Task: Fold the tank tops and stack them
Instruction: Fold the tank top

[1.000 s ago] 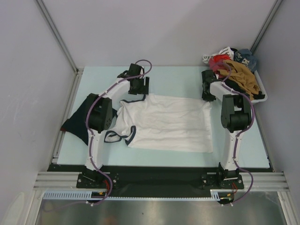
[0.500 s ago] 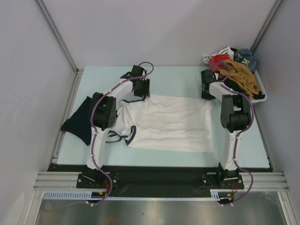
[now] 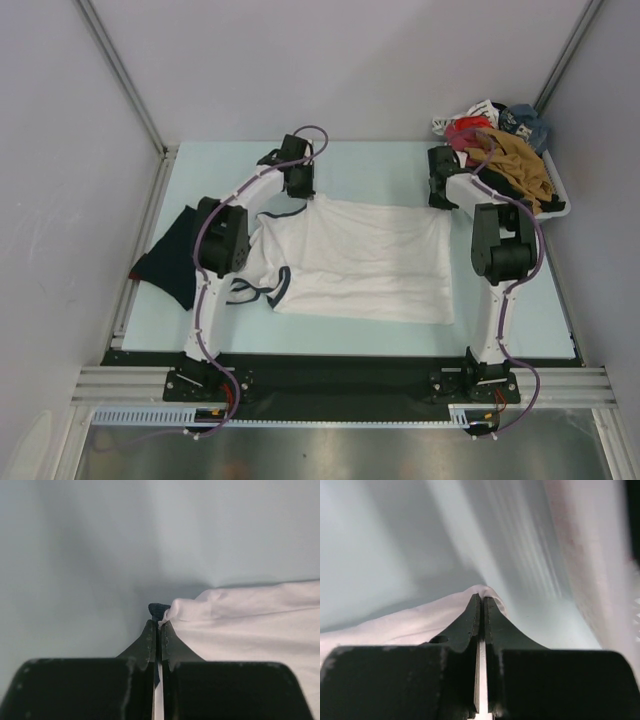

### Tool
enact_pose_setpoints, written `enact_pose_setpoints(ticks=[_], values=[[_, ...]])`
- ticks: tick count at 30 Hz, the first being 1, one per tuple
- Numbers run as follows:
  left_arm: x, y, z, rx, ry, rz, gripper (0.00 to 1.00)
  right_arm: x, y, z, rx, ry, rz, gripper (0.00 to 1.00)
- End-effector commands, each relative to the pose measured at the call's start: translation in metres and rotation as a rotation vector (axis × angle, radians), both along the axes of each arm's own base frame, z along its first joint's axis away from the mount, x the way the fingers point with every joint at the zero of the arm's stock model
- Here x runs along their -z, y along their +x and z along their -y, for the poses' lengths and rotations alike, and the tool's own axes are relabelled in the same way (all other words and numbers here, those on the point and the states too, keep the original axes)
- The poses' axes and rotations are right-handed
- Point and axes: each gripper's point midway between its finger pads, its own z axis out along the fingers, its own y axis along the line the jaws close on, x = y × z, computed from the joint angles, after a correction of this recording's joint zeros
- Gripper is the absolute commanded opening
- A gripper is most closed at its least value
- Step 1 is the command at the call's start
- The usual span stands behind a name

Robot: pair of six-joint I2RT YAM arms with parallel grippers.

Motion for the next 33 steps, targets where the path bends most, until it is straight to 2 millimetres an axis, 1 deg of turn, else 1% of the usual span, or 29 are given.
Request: enact_pose_setpoints(ticks=[1, 2, 3, 4, 5, 7, 8, 10, 11, 12, 14, 15, 16, 17, 18, 20, 21, 22, 23, 24, 25, 26, 27, 28, 29, 30, 31, 32, 33], values=[[-0.063, 0.012, -0.024, -0.043, 0.061, 0.177, 0.0, -0.055, 0.008, 0.01, 0.059, 0.028, 0.147, 0.0], [-0.074, 0.01, -0.026, -0.047, 0.06, 0.2, 0.0, -0.057, 0.007, 0.01, 0.063, 0.034, 0.152, 0.0], [-0.07, 0.006, -0.028, -0.046, 0.068, 0.193, 0.0, -0.06, 0.007, 0.009, 0.063, 0.041, 0.16, 0.0], [-0.073, 0.005, -0.029, -0.042, 0.067, 0.202, 0.0, -0.066, 0.006, 0.009, 0.062, 0.049, 0.175, 0.0], [-0.079, 0.004, -0.029, -0.043, 0.065, 0.211, 0.0, -0.066, 0.004, 0.006, 0.058, 0.063, 0.176, 0.0], [-0.076, -0.001, -0.029, -0.032, 0.061, 0.202, 0.0, -0.075, 0.003, 0.004, 0.05, 0.08, 0.204, 0.0], [-0.08, -0.002, -0.028, -0.028, 0.054, 0.208, 0.0, -0.073, -0.001, 0.002, 0.048, 0.09, 0.197, 0.0], [-0.078, -0.007, -0.028, -0.021, 0.048, 0.206, 0.0, -0.075, -0.004, 0.001, 0.044, 0.098, 0.206, 0.0], [-0.084, -0.009, -0.027, -0.019, 0.039, 0.219, 0.0, -0.079, -0.007, -0.001, 0.042, 0.107, 0.214, 0.0], [-0.076, -0.015, -0.029, -0.018, 0.043, 0.205, 0.0, -0.073, -0.014, -0.001, 0.044, 0.11, 0.203, 0.0], [-0.083, -0.019, -0.027, -0.013, 0.029, 0.227, 0.0, -0.076, -0.02, -0.002, 0.044, 0.121, 0.213, 0.0], [-0.076, -0.025, -0.028, -0.01, 0.032, 0.218, 0.0, -0.068, -0.027, -0.002, 0.047, 0.125, 0.201, 0.0], [-0.074, -0.03, -0.026, -0.003, 0.033, 0.215, 0.0, -0.067, -0.03, -0.003, 0.048, 0.131, 0.2, 0.0], [-0.079, -0.033, -0.026, -0.005, 0.03, 0.227, 0.0, -0.065, -0.034, -0.004, 0.045, 0.14, 0.197, 0.0], [-0.07, -0.041, -0.028, -0.003, 0.038, 0.206, 0.0, -0.068, -0.035, -0.006, 0.042, 0.145, 0.211, 0.0], [-0.075, -0.048, -0.025, 0.004, 0.032, 0.225, 0.0, -0.06, -0.047, -0.007, 0.046, 0.153, 0.19, 0.0], [-0.067, -0.056, -0.026, 0.006, 0.042, 0.209, 0.01, -0.064, -0.049, -0.008, 0.046, 0.157, 0.205, 0.0], [-0.073, -0.059, -0.024, 0.008, 0.038, 0.226, 0.0, -0.057, -0.057, -0.008, 0.05, 0.158, 0.188, 0.0], [-0.073, -0.062, -0.024, 0.008, 0.04, 0.23, 0.0, -0.056, -0.06, -0.007, 0.053, 0.157, 0.19, 0.0], [-0.068, -0.067, -0.025, 0.01, 0.044, 0.224, 0.0, -0.056, -0.064, -0.008, 0.053, 0.158, 0.192, 0.0], [-0.067, -0.072, -0.022, 0.016, 0.045, 0.223, 0.0, -0.059, -0.068, -0.008, 0.055, 0.161, 0.198, 0.0], [-0.072, -0.075, -0.022, 0.014, 0.041, 0.233, 0.0, -0.054, -0.075, -0.006, 0.068, 0.16, 0.188, 0.0], [-0.065, -0.082, -0.025, 0.009, 0.055, 0.221, 0.0, -0.055, -0.079, -0.007, 0.068, 0.16, 0.187, 0.0], [-0.071, -0.087, -0.023, 0.001, 0.049, 0.235, 0.0, -0.059, -0.083, -0.007, 0.067, 0.163, 0.2, 0.0], [-0.071, -0.091, -0.024, -0.008, 0.052, 0.238, 0.0, -0.053, -0.091, -0.006, 0.076, 0.162, 0.186, 0.0], [-0.06, -0.098, -0.03, -0.028, 0.078, 0.231, 0.0, -0.053, -0.096, -0.006, 0.078, 0.162, 0.186, 0.0], [-0.067, -0.104, -0.029, -0.043, 0.068, 0.246, 0.0, -0.058, -0.1, -0.006, 0.078, 0.169, 0.2, 0.0], [-0.066, -0.108, -0.032, -0.056, 0.068, 0.248, 0.0, -0.057, -0.104, -0.006, 0.082, 0.171, 0.2, 0.0], [-0.055, -0.117, -0.035, -0.06, 0.072, 0.234, 0.0, -0.051, -0.111, -0.006, 0.089, 0.178, 0.191, 0.0]])
